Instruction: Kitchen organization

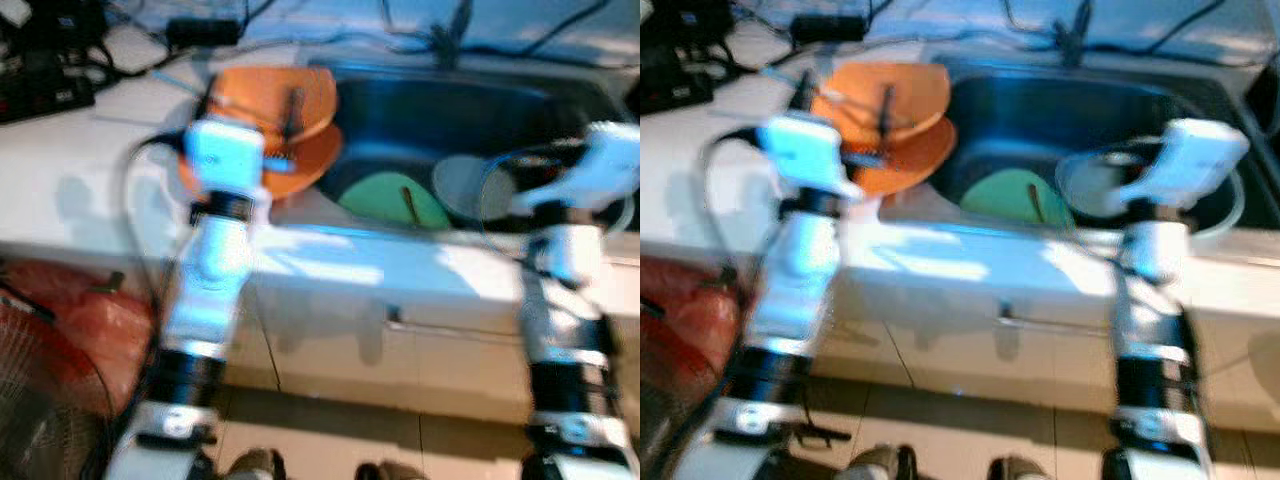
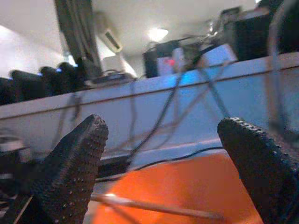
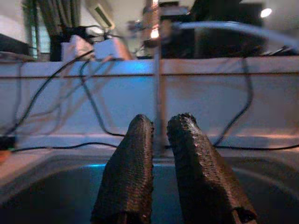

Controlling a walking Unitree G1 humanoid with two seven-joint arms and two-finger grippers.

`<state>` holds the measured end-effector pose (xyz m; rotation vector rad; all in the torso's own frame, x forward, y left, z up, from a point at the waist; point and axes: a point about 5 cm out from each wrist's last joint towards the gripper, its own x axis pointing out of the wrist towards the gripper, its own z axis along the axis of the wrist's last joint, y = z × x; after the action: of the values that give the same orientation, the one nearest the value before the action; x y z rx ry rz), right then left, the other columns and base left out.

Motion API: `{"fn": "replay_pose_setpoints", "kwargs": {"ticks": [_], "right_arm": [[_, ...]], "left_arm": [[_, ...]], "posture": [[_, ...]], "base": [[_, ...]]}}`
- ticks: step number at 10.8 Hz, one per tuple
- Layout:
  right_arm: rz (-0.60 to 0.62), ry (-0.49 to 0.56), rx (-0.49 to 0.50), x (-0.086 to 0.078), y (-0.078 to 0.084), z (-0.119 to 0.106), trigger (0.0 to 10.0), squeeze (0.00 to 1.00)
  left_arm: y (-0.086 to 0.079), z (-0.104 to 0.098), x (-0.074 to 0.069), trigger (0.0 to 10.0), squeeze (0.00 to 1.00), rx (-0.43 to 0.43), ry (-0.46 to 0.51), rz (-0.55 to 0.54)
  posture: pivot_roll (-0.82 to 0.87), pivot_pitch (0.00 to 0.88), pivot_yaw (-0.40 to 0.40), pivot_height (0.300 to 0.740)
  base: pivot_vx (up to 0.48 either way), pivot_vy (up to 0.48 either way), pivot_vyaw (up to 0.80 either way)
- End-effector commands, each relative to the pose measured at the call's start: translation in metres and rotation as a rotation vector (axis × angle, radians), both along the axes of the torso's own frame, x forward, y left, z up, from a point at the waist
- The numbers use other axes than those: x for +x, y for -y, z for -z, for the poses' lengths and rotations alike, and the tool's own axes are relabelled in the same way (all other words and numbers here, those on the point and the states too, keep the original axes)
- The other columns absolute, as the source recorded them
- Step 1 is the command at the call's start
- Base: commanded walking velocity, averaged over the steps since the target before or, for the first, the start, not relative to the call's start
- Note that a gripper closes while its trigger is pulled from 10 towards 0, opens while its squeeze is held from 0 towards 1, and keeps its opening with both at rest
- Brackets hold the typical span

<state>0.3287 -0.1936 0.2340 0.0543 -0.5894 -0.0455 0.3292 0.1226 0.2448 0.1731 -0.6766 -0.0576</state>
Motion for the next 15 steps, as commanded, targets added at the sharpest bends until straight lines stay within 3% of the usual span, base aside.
{"fn": "replay_pose_setpoints", "kwargs": {"ticks": [1, 5, 15], "right_arm": [[0.032, 0.014, -0.005, -0.0026, 0.0087, -0.0032, 10.0, 0.00], [0.034, 0.010, -0.005, -0.0022, 0.0097, -0.0026, 10.0, 0.00], [0.029, 0.010, -0.007, -0.0016, 0.0085, -0.0022, 10.0, 0.00]], "left_arm": [[0.0079, -0.0010, -0.0018, 10.0, 0.00, -0.002, 0.007, 0.024], [0.0085, -0.0015, -0.0020, 10.0, 0.00, -0.001, 0.009, 0.026], [0.0094, -0.0030, -0.0023, 10.0, 0.00, 0.005, 0.018, 0.026]], "posture": [[0.01, 0.174, -0.001, 0.740], [0.01, 0.176, -0.001, 0.740], [0.01, 0.167, 0.000, 0.740]], "base": [[0.300, 0.000, 0.00], [0.296, 0.000, 0.00], [0.027, 0.000, 0.00]]}}
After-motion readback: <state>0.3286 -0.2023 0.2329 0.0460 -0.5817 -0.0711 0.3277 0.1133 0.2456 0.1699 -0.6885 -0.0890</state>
